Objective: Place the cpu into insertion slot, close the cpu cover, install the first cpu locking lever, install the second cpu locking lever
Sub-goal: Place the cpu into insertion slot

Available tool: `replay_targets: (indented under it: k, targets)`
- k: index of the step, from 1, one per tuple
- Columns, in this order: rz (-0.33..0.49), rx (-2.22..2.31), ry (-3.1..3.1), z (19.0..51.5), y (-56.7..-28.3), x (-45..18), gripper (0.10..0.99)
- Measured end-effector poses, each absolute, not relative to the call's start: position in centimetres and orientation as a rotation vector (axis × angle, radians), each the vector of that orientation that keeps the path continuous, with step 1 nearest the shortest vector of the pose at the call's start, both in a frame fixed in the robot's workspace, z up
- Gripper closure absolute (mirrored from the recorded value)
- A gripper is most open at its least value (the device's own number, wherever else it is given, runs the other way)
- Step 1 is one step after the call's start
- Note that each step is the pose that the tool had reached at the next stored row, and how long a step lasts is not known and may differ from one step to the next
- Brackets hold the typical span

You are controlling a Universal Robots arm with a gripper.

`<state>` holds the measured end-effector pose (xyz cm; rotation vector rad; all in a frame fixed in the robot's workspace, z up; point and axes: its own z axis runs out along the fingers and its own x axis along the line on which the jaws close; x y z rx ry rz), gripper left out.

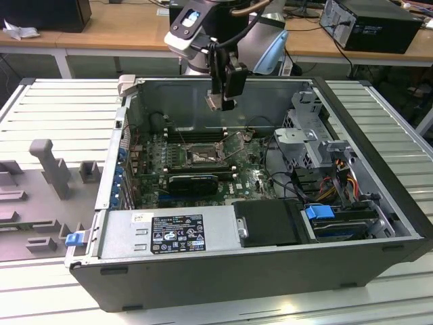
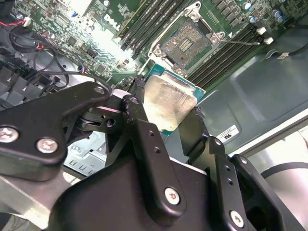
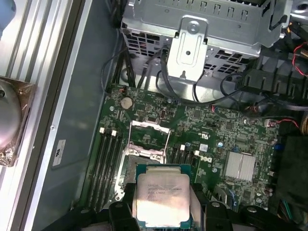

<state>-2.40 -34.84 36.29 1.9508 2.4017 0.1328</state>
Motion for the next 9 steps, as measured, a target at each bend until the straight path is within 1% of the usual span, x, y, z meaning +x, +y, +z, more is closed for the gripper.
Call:
replay_targets:
  k: [9]
  targets:
    - [0.131,2.018,2.342,36.27,-34.84,-2.4,0.557]
